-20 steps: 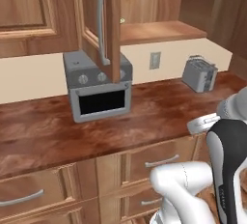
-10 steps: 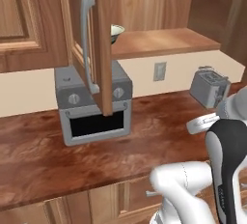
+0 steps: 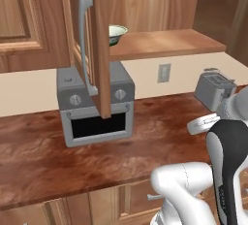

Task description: Take the smaller bowl and place it next to the appetizer plate on the dining counter , and place the larger bowl next to the plate with cooked food.

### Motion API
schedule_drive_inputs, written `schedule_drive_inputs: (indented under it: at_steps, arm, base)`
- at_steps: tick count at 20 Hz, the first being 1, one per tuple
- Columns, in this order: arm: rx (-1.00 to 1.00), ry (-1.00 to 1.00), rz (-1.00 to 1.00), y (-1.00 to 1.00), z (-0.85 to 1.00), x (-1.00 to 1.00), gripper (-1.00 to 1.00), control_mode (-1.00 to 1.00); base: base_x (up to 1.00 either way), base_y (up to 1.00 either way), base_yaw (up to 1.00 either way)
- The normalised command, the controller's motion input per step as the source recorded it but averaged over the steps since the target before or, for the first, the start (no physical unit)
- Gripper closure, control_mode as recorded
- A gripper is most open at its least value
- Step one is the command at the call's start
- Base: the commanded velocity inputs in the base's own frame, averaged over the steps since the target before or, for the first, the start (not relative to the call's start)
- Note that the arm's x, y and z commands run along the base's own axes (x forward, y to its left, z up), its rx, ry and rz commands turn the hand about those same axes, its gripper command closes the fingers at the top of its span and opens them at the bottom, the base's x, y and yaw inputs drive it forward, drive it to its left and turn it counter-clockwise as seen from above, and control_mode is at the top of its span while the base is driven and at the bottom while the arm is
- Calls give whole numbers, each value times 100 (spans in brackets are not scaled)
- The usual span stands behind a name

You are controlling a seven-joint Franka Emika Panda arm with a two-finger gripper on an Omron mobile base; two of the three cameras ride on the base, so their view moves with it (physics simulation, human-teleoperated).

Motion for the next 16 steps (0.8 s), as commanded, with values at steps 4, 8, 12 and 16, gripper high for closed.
schedule_drive_inputs:
  at_steps: [4,8,12,16]
  arm:
    - [0,0,1,0,-1,5,-100,-100]
    - [0,0,4,0,-1,3,-100,-100]
    - [2,-2,0,10,11,11,-100,-100]
    - [20,-3,-6,30,44,1,-100,-100]
  base:
    - [38,0,5]
    - [0,0,0]
    - [0,0,0]
    - [0,0,0]
